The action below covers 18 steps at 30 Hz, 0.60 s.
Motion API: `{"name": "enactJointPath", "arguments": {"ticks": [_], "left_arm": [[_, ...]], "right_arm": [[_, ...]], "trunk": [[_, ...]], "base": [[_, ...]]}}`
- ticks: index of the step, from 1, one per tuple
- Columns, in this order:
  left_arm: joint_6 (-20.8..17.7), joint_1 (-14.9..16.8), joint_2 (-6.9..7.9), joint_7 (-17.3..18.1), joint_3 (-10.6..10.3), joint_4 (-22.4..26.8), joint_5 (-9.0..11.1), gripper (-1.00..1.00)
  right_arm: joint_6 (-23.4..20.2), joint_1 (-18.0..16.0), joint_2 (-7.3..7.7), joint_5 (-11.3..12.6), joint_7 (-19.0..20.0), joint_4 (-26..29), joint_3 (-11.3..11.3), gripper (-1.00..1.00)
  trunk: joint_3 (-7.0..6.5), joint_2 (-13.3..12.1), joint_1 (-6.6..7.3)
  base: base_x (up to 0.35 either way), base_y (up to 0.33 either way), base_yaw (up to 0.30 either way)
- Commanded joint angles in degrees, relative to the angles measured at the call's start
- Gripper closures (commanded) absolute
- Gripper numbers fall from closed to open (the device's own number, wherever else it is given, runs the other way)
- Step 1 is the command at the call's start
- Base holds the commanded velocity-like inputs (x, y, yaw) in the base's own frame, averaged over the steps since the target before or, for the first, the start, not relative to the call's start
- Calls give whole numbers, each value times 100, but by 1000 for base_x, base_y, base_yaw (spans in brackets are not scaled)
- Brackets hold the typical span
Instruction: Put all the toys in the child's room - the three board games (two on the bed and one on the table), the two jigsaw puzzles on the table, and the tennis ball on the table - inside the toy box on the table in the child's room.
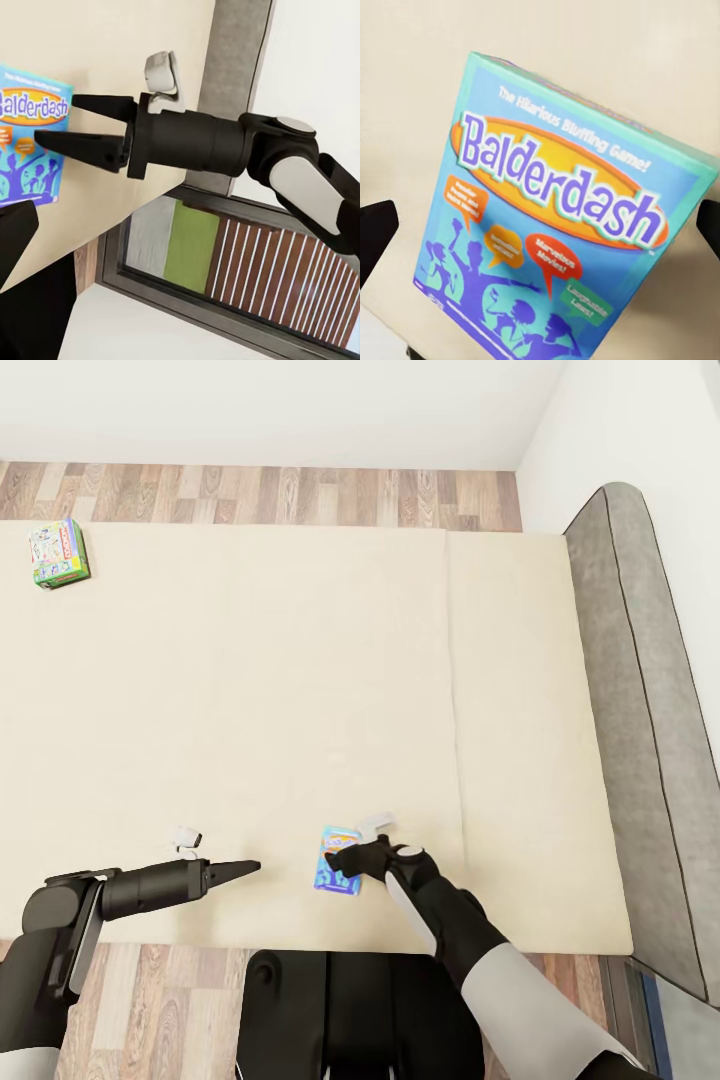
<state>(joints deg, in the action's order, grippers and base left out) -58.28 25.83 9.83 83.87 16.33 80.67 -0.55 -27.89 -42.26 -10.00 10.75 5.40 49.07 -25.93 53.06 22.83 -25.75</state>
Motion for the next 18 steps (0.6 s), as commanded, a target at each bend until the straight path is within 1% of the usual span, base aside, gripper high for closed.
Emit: {"name": "enactJointPath", "arguments": {"ticks": [1,9,14,18], "left_arm": [[-60,1,1,24,2,2,-7,-100],[-60,1,1,24,1,2,-3,-100],[-59,1,1,24,1,2,-6,-100],[-60,1,1,24,1,2,-7,-100]], "right_arm": [[-18,-2,0,22,2,6,-23,-100],[3,-2,0,23,16,5,-98,-100],[13,-2,0,19,105,6,-189,-100],[18,-2,0,16,183,6,-214,-100]], "trunk": [[6,9,-3],[6,9,-3],[6,9,-3],[6,9,-3]], "base": [[0,0,0],[0,0,0],[0,0,0],[0,0,0]]}}
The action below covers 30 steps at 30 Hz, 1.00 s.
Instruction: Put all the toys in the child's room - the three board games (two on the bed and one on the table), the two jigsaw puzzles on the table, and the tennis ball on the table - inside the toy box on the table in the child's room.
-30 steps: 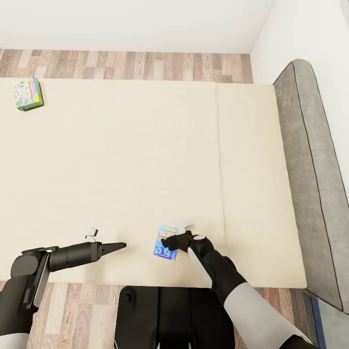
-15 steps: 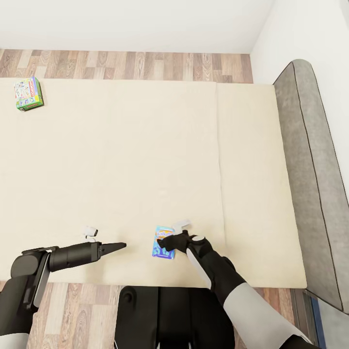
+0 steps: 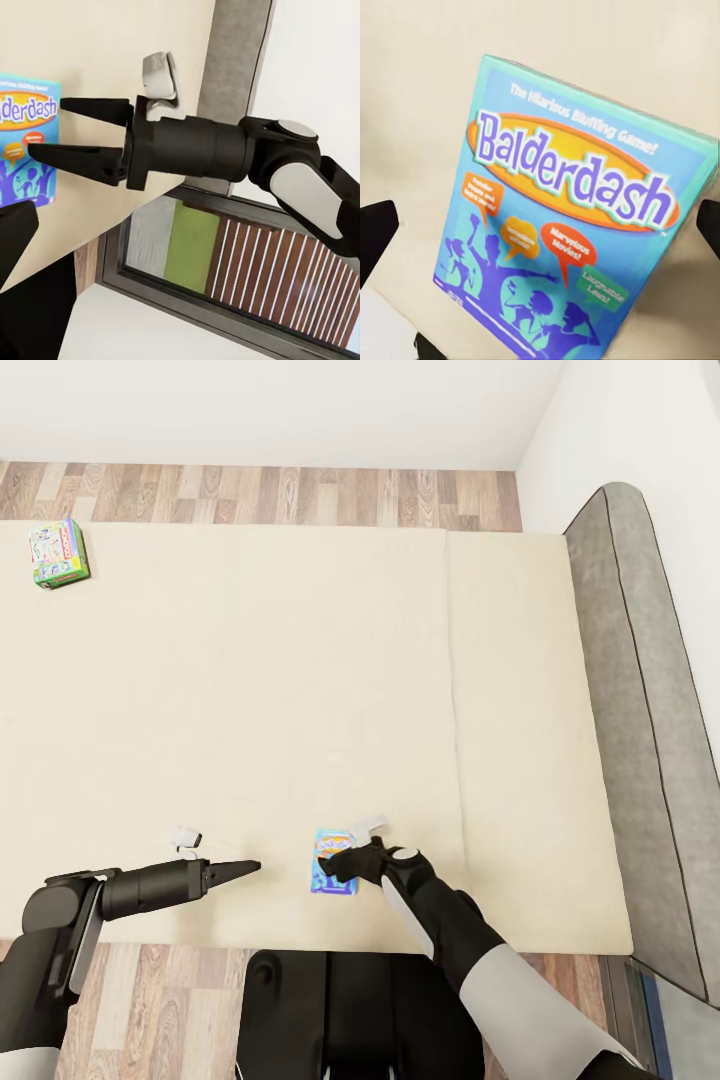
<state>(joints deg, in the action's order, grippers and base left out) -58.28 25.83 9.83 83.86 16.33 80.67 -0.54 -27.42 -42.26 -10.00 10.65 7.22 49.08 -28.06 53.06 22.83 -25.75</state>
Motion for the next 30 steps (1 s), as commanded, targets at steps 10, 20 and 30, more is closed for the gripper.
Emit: {"name": "enactJointPath", "arguments": {"ticks": [10,20,30], "left_arm": [[-60,3,1,25,2,2,1,-100],[-61,1,1,29,3,2,2,-100],[-61,1,1,32,2,2,2,-100]], "right_arm": [[158,-2,0,30,192,5,-45,-100],[204,-2,0,25,343,2,-58,-100],[162,-2,0,25,328,-3,-65,-100]], "trunk": [[6,9,-3],[6,9,-3],[6,9,-3]], "base": [[0,0,0],[0,0,0],[0,0,0]]}}
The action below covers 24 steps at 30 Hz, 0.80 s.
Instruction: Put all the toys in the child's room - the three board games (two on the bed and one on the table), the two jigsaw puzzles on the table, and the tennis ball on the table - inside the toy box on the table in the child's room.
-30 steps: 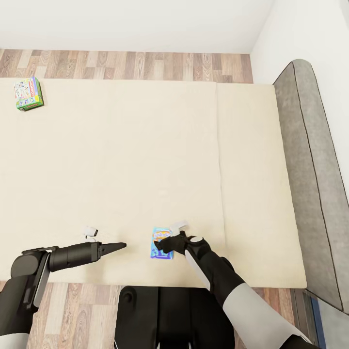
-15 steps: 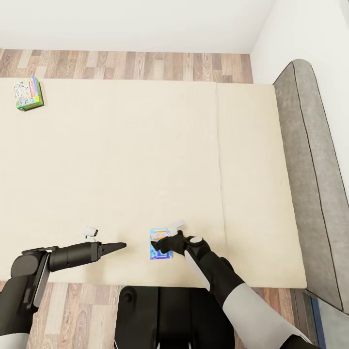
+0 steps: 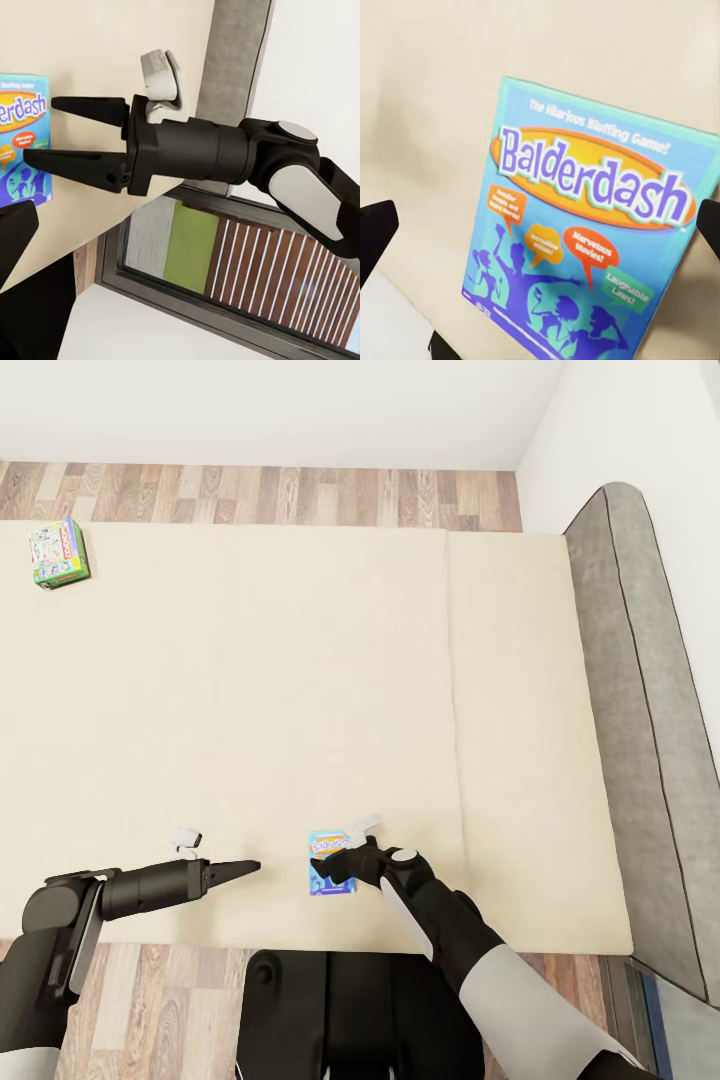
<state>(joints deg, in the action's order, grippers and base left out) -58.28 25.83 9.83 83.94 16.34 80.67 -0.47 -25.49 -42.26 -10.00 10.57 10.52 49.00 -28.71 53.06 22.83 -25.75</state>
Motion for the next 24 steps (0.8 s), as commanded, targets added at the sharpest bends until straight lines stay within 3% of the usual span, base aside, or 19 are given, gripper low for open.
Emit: {"name": "enactJointPath", "arguments": {"ticks": [1,13,24], "left_arm": [[-60,1,1,23,1,2,-6,-100],[-60,1,1,24,1,2,-1,-100],[-60,1,1,21,1,2,3,-100]], "right_arm": [[-37,-2,0,33,-6,5,-2,-100],[-89,-2,0,33,-57,6,-11,-100],[-557,-2,0,33,-268,117,-12,-100]], "trunk": [[6,9,-3],[6,9,-3],[6,9,-3]], "base": [[0,0,0],[0,0,0],[0,0,0]]}}
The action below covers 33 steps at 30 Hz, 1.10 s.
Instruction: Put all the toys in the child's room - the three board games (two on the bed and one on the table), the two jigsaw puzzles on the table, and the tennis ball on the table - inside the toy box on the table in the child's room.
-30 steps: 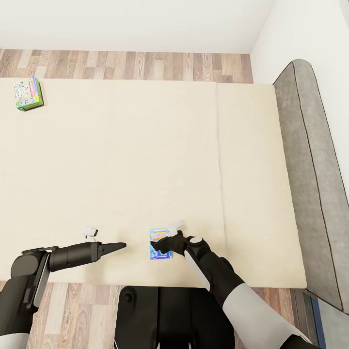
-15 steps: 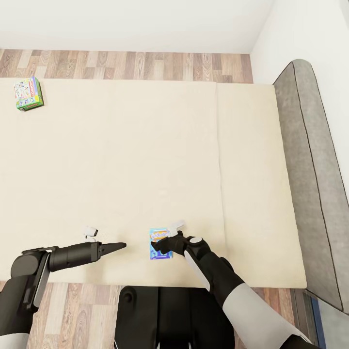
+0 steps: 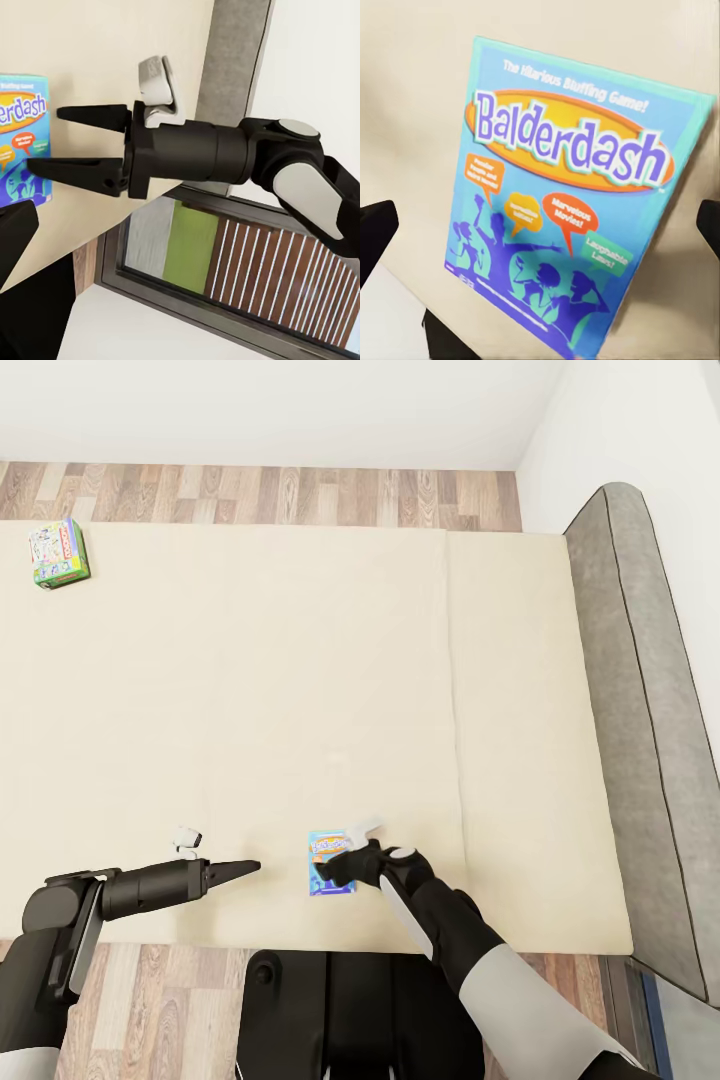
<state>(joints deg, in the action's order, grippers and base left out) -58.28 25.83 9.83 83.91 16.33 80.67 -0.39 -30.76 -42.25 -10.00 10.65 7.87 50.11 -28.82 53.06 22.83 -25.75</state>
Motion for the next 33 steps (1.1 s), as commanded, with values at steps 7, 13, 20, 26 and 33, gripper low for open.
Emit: {"name": "enactJointPath", "arguments": {"ticks": [7,13,20,26,33], "left_arm": [[-60,1,-2,27,1,2,-5,-100],[-60,1,-5,23,1,2,-5,-100],[-60,1,-21,21,1,2,-8,-100],[-54,1,-54,20,1,2,-13,-100],[-53,1,-60,20,1,2,-14,-100]], "right_arm": [[-200,-2,0,25,-249,103,-1,-100],[-286,-2,0,25,-316,133,-1,-100],[-334,-2,0,25,-361,141,-1,-100],[-359,-2,0,34,-730,147,-1,-100],[-446,-2,0,178,-1086,155,-1,-100]], "trunk": [[6,9,-3],[6,9,-3],[6,9,-3],[6,9,-3],[6,9,-3]], "base": [[0,0,0],[0,0,0],[0,0,0],[0,0,0],[0,0,0]]}}
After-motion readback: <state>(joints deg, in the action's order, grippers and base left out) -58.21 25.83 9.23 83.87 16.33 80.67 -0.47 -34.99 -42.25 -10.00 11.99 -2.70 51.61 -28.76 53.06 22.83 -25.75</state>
